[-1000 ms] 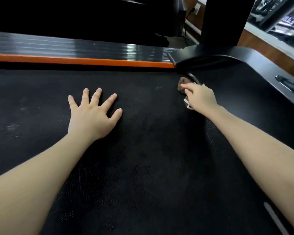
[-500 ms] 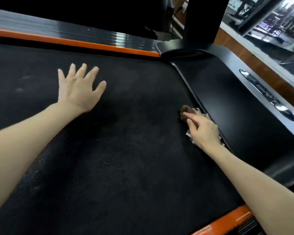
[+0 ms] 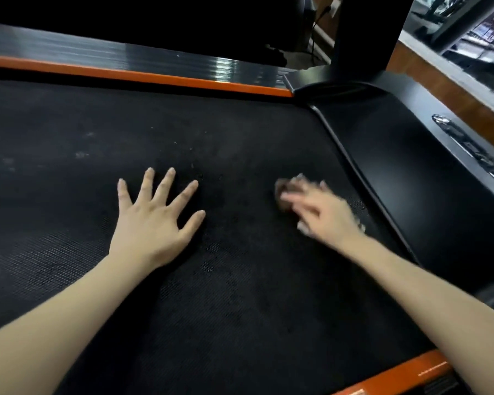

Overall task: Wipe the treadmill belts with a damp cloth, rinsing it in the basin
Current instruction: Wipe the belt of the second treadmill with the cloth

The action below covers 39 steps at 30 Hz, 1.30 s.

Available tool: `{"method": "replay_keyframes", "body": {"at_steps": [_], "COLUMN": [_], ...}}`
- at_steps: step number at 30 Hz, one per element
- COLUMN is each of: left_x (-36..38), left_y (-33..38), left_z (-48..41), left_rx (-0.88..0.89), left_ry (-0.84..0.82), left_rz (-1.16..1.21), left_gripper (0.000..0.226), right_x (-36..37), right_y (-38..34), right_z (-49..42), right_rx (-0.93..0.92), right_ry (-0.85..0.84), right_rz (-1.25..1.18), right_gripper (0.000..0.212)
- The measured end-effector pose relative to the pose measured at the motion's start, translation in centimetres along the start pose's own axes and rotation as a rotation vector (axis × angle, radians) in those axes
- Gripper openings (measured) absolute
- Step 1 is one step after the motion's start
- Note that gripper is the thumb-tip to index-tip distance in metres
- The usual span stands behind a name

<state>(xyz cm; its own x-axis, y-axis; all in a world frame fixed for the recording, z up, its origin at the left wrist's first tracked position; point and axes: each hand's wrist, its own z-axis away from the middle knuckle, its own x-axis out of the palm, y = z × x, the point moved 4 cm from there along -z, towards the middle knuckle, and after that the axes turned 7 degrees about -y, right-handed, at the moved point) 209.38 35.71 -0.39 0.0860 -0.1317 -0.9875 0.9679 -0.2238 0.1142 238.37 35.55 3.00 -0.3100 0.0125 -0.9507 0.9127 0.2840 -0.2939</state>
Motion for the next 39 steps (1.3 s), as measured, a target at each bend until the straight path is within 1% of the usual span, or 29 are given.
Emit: {"method": "replay_keyframes", "body": {"at_steps": [2,3,4,5,7,9,10,12,13,14,15,18,19,20,21,22,23,25,27,28,30,31,33,35,39], "left_x": [-0.1,-0.1,-0.2,-0.2,-0.2,-0.2,-0.2,-0.2,-0.2,-0.2,-0.3,-0.2,-0.2,-0.2,-0.2,-0.3,-0.4,-0.5,-0.4,-0.6,-1.6,-2.1,-2.6,-1.9,-1.4], "left_y": [0.1,0.1,0.1,0.1,0.2,0.2,0.2,0.2,0.2,0.2,0.2,0.2,0.2,0.2,0.2,0.2,0.2,0.2,0.2,0.0,-1.1,-2.2,-4.4,-5.9,-6.4], "left_z": [0.0,0.0,0.0,0.0,0.0,-0.1,-0.1,-0.1,-0.1,-0.1,-0.1,-0.1,-0.1,-0.1,-0.1,-0.2,-0.2,-0.1,-0.1,-0.5,-2.8,-4.2,-6.7,-8.0,-7.9], "left_rx": [0.000,-0.002,-0.001,0.002,0.003,0.003,0.005,0.005,0.006,0.004,0.000,-0.008,-0.009,-0.007,-0.005,-0.005,-0.008,-0.005,-0.003,-0.008,-0.048,-0.092,-0.160,-0.160,-0.133], "left_ry": [-0.003,-0.001,0.000,0.001,0.015,0.004,-0.007,-0.013,-0.011,-0.011,-0.013,-0.016,-0.013,-0.010,-0.011,-0.013,-0.015,-0.041,-0.084,-0.084,-0.027,-0.020,-0.074,-0.080,0.013], "left_rz": [0.011,0.017,0.015,0.012,0.018,0.021,0.017,0.018,0.021,0.021,0.020,0.014,0.014,0.015,0.017,0.019,0.022,0.020,0.007,-0.001,-0.025,-0.042,-0.058,-0.032,-0.009], "left_gripper": [0.078,0.078,0.078,0.078,0.078,0.078,0.079,0.080,0.080,0.079,0.079,0.078,0.077,0.077,0.077,0.078,0.078,0.079,0.081,0.081,0.077,0.072,0.067,0.072,0.080], "right_x": [-0.4,-0.2,0.1,0.5,1.2,2.3,2.7,2.4,2.1,1.9,1.5,1.1,1.2,1.4,1.7,2.0,2.5,3.8,4.1,4.0,3.6,3.4,3.2,3.1,2.6], "right_y": [2.7,3.0,2.5,1.5,-2.1,-5.5,-6.4,-5.8,-5.0,-3.9,-2.6,0.6,0.2,-0.7,-2.1,-4.0,-5.7,-7.9,-8.1,-7.9,-7.0,-6.4,-4.4,-1.8,1.7], "right_z": [-4.5,-6.1,-6.8,-6.5,-4.1,-0.8,0.3,-0.1,-1.3,-2.9,-5.0,-10.5,-11.1,-11.0,-10.1,-8.4,-6.5,-2.6,-1.4,-1.8,-4.3,-6.1,-10.2,-13.8,-18.9], "right_rx": [0.294,0.367,0.383,0.360,0.173,-0.029,-0.094,-0.165,-0.184,-0.162,-0.083,0.262,0.304,0.295,0.232,0.128,0.013,-0.128,-0.190,-0.219,-0.233,-0.198,-0.052,0.106,0.330], "right_ry": [0.077,0.087,0.086,0.083,0.075,-0.032,-0.094,-0.147,-0.126,-0.082,-0.042,0.017,0.027,0.032,0.041,0.046,0.048,-0.009,-0.066,-0.068,-0.050,-0.034,0.018,0.078,0.118], "right_rz": [0.014,0.015,0.013,0.001,-0.033,-0.067,-0.079,-0.069,-0.038,0.002,0.033,0.072,0.076,0.078,0.075,0.056,0.034,0.006,-0.029,-0.036,-0.029,-0.022,0.014,0.053,0.097], "right_gripper": [0.033,0.033,0.033,0.033,0.033,0.038,0.041,0.040,0.038,0.036,0.034,0.038,0.042,0.048,0.052,0.054,0.054,0.049,0.044,0.041,0.038,0.037,0.037,0.038,0.039]}}
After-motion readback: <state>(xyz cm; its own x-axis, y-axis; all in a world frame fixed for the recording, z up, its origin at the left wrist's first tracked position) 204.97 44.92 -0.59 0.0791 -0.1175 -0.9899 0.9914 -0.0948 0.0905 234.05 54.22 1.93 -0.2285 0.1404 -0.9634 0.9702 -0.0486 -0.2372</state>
